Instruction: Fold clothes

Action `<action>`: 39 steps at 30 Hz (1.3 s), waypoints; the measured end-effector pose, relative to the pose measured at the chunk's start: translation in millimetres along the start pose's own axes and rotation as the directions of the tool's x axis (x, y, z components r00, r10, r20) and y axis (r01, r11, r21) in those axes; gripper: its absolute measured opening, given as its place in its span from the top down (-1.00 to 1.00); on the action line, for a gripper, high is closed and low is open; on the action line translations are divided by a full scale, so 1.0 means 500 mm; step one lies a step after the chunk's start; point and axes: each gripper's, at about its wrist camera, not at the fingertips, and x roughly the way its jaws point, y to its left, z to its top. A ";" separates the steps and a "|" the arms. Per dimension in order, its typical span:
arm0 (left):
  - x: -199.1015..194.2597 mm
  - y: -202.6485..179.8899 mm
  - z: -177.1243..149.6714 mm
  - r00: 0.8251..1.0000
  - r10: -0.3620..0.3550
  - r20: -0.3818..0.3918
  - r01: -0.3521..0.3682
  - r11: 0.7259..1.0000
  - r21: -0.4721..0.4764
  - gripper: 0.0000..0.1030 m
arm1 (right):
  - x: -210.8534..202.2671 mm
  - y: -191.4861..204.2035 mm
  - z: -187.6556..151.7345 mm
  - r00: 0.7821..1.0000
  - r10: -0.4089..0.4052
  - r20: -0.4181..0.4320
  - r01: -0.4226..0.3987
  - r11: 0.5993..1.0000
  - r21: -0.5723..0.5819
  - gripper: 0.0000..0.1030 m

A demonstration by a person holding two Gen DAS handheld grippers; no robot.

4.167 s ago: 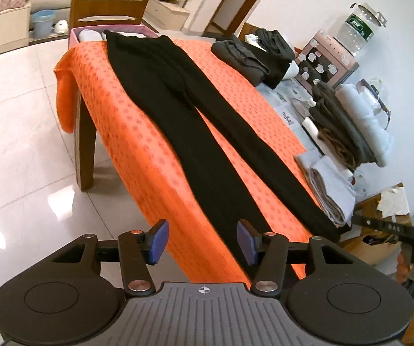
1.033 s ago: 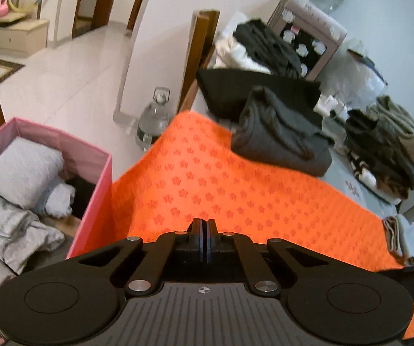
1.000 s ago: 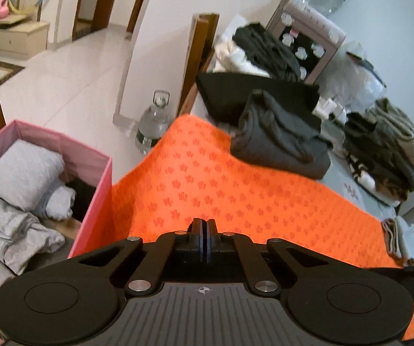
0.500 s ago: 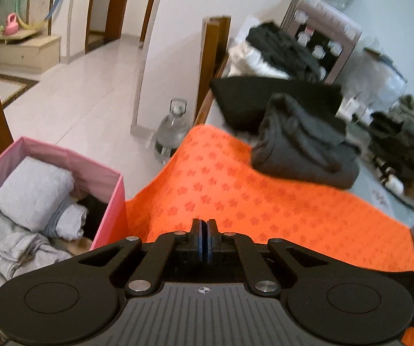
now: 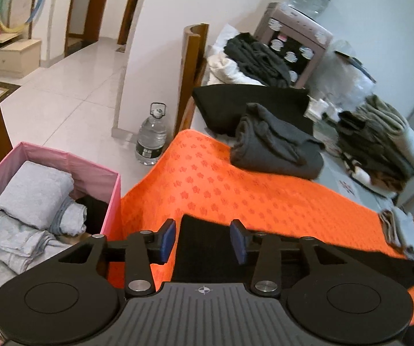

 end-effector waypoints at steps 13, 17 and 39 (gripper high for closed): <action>-0.081 0.042 -0.107 0.986 -0.050 -0.159 0.059 0.997 0.051 -0.09 | -0.069 0.197 -0.172 0.988 0.143 -0.057 -0.146 0.987 -0.066 0.25; -0.091 0.059 -0.140 0.972 -0.037 -0.232 0.050 0.998 0.049 -0.12 | -0.059 0.255 -0.208 0.984 0.158 -0.086 -0.167 0.981 -0.102 0.21; -0.124 0.035 -0.197 0.992 0.004 -0.125 -0.016 0.995 -0.094 -0.11 | -0.075 0.246 -0.199 0.980 0.197 -0.005 -0.195 0.975 0.106 0.32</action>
